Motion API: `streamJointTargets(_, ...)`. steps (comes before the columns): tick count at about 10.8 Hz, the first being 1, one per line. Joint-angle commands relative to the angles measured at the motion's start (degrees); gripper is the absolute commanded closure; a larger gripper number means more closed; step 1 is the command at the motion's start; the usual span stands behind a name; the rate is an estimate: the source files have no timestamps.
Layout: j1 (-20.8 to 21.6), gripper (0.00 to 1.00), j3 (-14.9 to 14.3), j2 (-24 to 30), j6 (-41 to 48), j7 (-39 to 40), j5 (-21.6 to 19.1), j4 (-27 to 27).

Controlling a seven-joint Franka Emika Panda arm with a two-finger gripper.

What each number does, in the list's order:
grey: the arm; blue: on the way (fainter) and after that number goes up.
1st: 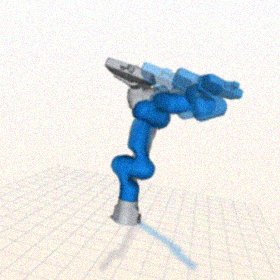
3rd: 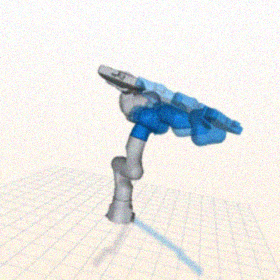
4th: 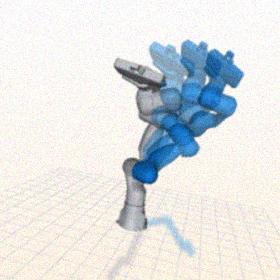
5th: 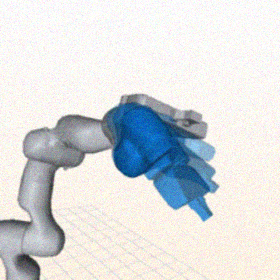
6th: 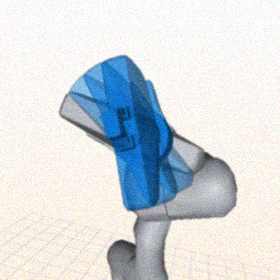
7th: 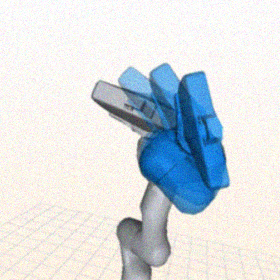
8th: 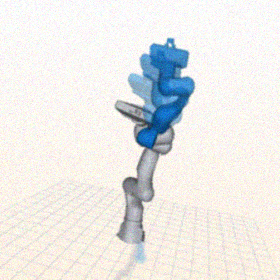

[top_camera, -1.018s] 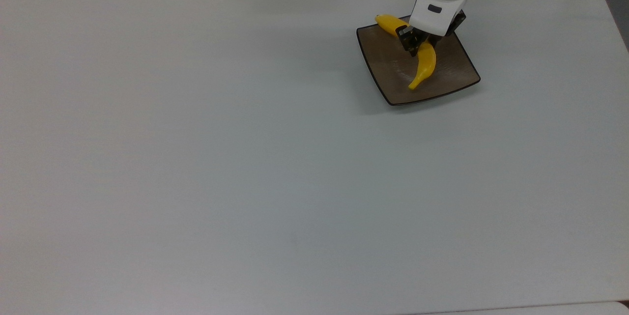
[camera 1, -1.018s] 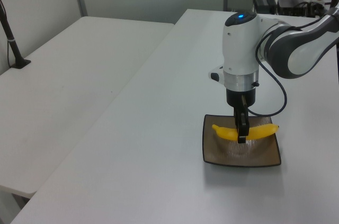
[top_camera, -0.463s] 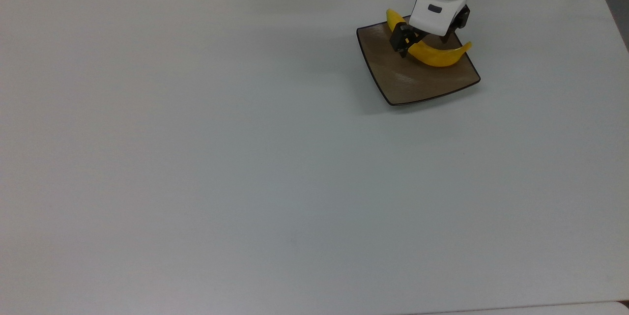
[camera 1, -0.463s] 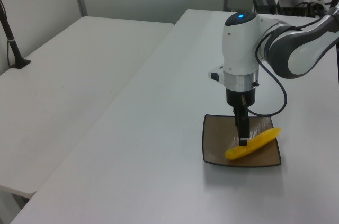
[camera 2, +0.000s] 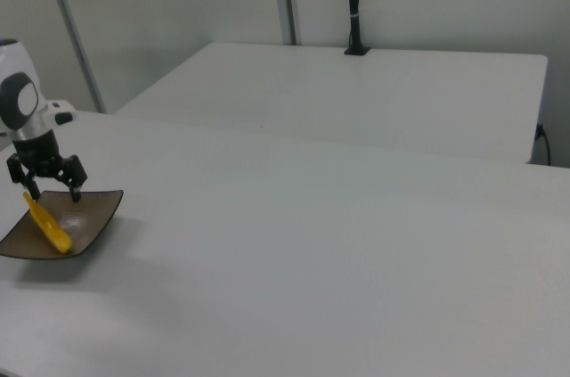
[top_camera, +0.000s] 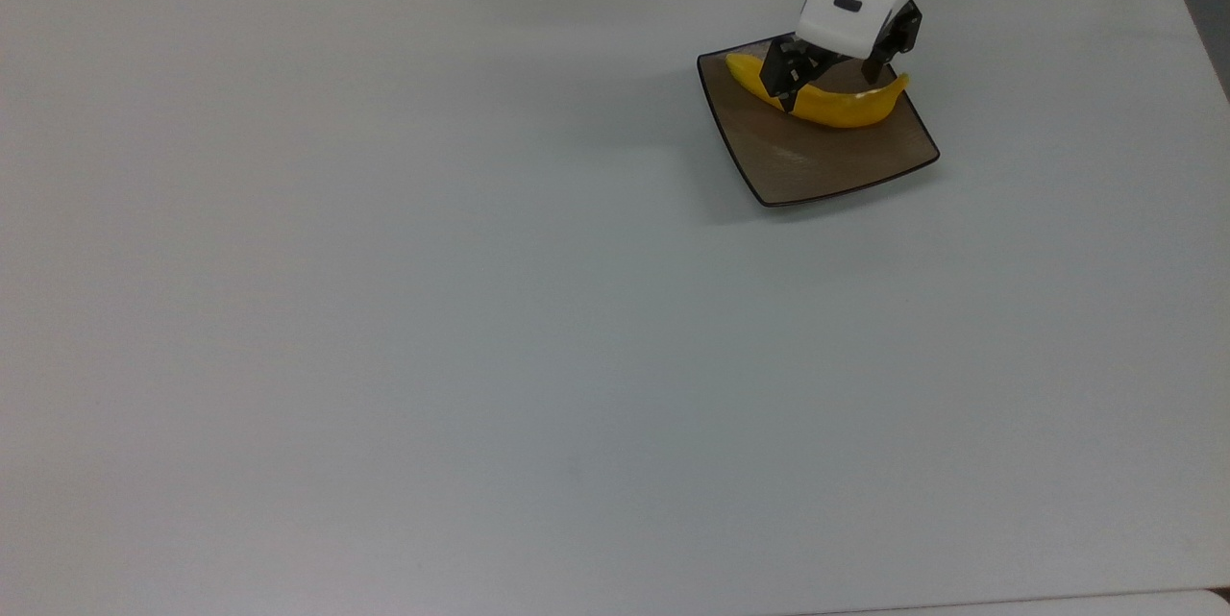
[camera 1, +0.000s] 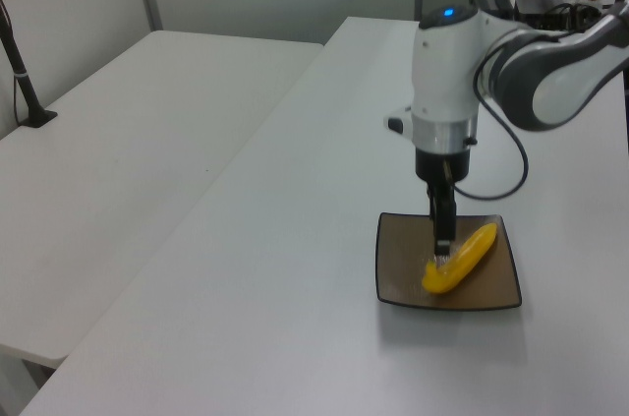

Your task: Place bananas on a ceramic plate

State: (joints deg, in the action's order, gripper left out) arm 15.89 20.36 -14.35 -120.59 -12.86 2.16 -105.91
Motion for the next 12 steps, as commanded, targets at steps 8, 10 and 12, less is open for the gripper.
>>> streamJointTargets(8, -4.91, 0.00, -17.78, 17.58, 27.33, -1.03, -1.27, 11.16)
streamJointTargets(10, -5.34, 0.00, -21.84, 17.78, 26.64, 2.11, -2.85, 10.98)
streamJointTargets(12, -7.62, 0.00, -22.03, 17.16, 26.28, 8.96, -3.04, 10.20)
